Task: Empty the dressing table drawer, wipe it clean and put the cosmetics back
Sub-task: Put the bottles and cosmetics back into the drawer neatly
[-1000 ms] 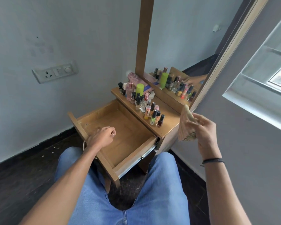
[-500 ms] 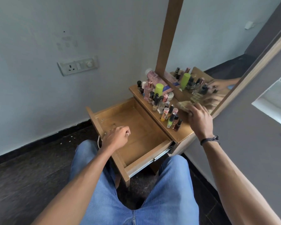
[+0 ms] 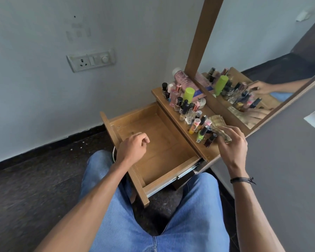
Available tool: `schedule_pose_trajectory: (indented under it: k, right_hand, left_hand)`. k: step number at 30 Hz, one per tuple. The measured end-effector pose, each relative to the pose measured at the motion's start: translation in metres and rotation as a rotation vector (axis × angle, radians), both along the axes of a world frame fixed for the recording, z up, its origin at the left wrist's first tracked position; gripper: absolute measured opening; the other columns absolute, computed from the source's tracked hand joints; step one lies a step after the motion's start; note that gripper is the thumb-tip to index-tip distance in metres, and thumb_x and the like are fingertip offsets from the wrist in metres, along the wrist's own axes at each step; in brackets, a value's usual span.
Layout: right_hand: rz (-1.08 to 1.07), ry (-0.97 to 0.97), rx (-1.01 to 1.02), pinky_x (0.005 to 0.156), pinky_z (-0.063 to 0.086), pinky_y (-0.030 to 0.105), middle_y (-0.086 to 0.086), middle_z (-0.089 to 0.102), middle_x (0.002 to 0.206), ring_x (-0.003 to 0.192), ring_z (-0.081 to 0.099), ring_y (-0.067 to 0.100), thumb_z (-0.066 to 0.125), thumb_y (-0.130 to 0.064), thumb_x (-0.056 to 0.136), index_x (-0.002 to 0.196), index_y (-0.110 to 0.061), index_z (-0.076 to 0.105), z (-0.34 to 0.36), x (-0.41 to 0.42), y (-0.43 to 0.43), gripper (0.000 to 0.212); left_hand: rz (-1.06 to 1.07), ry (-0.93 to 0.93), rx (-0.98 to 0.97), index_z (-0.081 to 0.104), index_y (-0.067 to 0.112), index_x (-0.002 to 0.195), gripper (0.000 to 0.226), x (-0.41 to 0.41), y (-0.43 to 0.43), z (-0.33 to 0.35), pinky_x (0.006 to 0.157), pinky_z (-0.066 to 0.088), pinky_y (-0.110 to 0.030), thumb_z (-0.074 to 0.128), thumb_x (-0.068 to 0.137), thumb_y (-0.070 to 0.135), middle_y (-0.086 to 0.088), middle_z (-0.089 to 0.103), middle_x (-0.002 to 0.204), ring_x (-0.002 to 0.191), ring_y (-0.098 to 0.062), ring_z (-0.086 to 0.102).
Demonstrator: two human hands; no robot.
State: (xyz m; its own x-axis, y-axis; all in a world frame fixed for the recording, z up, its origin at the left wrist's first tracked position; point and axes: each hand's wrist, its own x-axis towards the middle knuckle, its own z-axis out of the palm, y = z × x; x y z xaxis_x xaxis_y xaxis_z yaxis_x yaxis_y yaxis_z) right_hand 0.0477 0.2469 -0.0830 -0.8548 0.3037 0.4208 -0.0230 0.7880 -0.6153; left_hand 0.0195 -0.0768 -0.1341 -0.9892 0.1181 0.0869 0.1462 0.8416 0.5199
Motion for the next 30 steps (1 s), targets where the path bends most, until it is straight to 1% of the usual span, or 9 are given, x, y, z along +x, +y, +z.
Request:
schedule_pose_trajectory:
  k: [3,6,9,11,15,18,20,25,30]
  right_hand:
    - [-0.06,0.094,-0.102,0.093,0.052,0.037,0.001,0.071,0.109,0.105,0.065,0.024,0.067,-0.004,0.088,0.104,-0.013,0.078,-0.004,0.01,-0.012,0.022]
    - [-0.157,0.181,-0.192,0.086,0.054,0.041,0.001,0.07,0.102,0.097,0.066,0.025,0.071,-0.011,0.091,0.099,-0.015,0.079,-0.009,0.02,-0.024,0.013]
    - [-0.236,0.239,-0.184,0.088,0.045,0.022,0.004,0.069,0.098,0.096,0.062,0.025,0.066,-0.01,0.09,0.097,-0.014,0.079,-0.012,0.034,-0.037,0.016]
    - [-0.234,0.246,-0.187,0.086,0.042,0.019,0.0,0.066,0.095,0.095,0.06,0.024,0.061,-0.007,0.087,0.096,-0.015,0.078,-0.013,0.041,-0.046,0.021]
    - [-0.182,0.244,-0.15,0.085,0.047,0.025,-0.001,0.066,0.095,0.092,0.061,0.026,0.06,0.0,0.086,0.096,-0.012,0.078,-0.021,0.05,-0.058,0.023]
    - [-0.174,0.253,-0.17,0.082,0.054,0.043,0.002,0.068,0.096,0.093,0.061,0.026,0.06,-0.001,0.087,0.098,-0.011,0.077,-0.027,0.052,-0.061,0.023]
    - [-0.174,0.261,-0.192,0.079,0.055,0.048,0.002,0.068,0.095,0.092,0.062,0.025,0.06,-0.001,0.088,0.099,-0.011,0.077,-0.029,0.05,-0.061,0.023]
    - [-0.125,0.269,-0.191,0.075,0.055,0.05,0.005,0.068,0.094,0.09,0.064,0.028,0.06,0.004,0.087,0.098,-0.009,0.076,-0.035,0.052,-0.06,0.024]
    - [-0.112,0.27,-0.192,0.074,0.055,0.05,0.005,0.068,0.094,0.089,0.063,0.028,0.06,0.005,0.087,0.099,-0.009,0.077,-0.039,0.056,-0.057,0.025]
  left_hand:
    - [0.029,0.036,0.062,0.065,0.024,0.091,0.024,-0.002,-0.003,-0.003,0.05,0.032,-0.02,0.054,0.092,0.003,0.014,0.066,0.103,0.078,-0.01,0.058]
    - [0.111,0.093,0.197,0.065,0.019,0.09,0.025,-0.003,-0.006,-0.007,0.062,0.045,-0.025,0.054,0.089,-0.004,0.01,0.065,0.102,0.085,-0.012,0.062]
    - [0.164,0.148,0.271,0.064,0.017,0.088,0.028,-0.003,-0.005,-0.007,0.071,0.048,-0.027,0.052,0.085,-0.008,0.008,0.064,0.098,0.083,-0.007,0.057]
    - [0.165,0.153,0.274,0.064,0.018,0.088,0.029,-0.004,-0.006,-0.007,0.072,0.047,-0.027,0.051,0.085,-0.008,0.009,0.063,0.098,0.083,-0.006,0.056]
    - [0.144,0.136,0.265,0.063,0.019,0.089,0.029,-0.007,-0.006,-0.009,0.075,0.05,-0.031,0.051,0.085,-0.007,0.009,0.063,0.098,0.086,-0.008,0.059]
    - [0.137,0.128,0.248,0.063,0.019,0.089,0.027,-0.006,-0.006,-0.007,0.074,0.05,-0.03,0.052,0.085,-0.006,0.01,0.064,0.097,0.084,-0.006,0.056]
    - [0.134,0.12,0.245,0.063,0.019,0.089,0.027,-0.006,-0.006,-0.006,0.074,0.048,-0.028,0.052,0.085,-0.006,0.009,0.064,0.098,0.084,-0.007,0.056]
    - [0.152,0.097,0.271,0.064,0.018,0.088,0.03,-0.006,-0.005,-0.003,0.075,0.043,-0.019,0.05,0.087,-0.008,0.009,0.064,0.098,0.086,-0.008,0.058]
    - [0.149,0.08,0.246,0.064,0.018,0.09,0.032,-0.007,-0.004,-0.003,0.077,0.047,-0.024,0.048,0.087,-0.01,0.009,0.063,0.099,0.089,-0.01,0.059]
